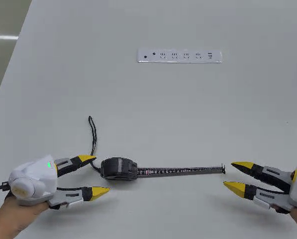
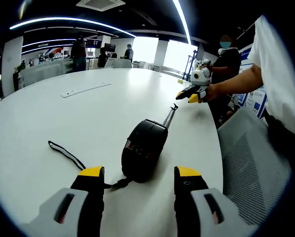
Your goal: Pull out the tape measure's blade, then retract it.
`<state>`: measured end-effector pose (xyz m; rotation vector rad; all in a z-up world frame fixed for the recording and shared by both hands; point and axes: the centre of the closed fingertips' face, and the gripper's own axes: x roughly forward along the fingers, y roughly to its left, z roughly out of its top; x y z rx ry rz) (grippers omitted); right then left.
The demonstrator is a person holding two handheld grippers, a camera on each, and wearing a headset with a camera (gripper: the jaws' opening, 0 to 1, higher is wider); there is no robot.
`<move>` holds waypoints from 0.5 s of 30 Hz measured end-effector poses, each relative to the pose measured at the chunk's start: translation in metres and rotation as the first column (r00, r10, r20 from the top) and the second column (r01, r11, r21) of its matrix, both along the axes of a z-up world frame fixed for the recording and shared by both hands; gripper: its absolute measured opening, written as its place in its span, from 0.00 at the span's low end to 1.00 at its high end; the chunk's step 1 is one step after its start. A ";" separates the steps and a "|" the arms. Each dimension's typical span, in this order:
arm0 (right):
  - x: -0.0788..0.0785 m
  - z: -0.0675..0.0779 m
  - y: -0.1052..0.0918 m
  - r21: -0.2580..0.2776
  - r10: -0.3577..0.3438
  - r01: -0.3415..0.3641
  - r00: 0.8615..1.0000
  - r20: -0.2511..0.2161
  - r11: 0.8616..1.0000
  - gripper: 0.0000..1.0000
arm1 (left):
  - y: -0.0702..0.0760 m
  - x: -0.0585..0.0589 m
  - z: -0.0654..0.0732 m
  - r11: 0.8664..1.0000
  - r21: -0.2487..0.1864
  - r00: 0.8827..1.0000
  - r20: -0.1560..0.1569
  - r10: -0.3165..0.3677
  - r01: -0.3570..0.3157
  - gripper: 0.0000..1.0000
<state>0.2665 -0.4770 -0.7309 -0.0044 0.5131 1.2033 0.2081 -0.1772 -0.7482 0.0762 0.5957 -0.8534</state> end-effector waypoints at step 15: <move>-0.017 0.005 -0.006 0.026 -0.064 0.064 0.998 0.002 0.998 0.43 | 0.010 -0.021 0.014 0.997 -0.031 0.997 0.012 0.070 -0.069 0.59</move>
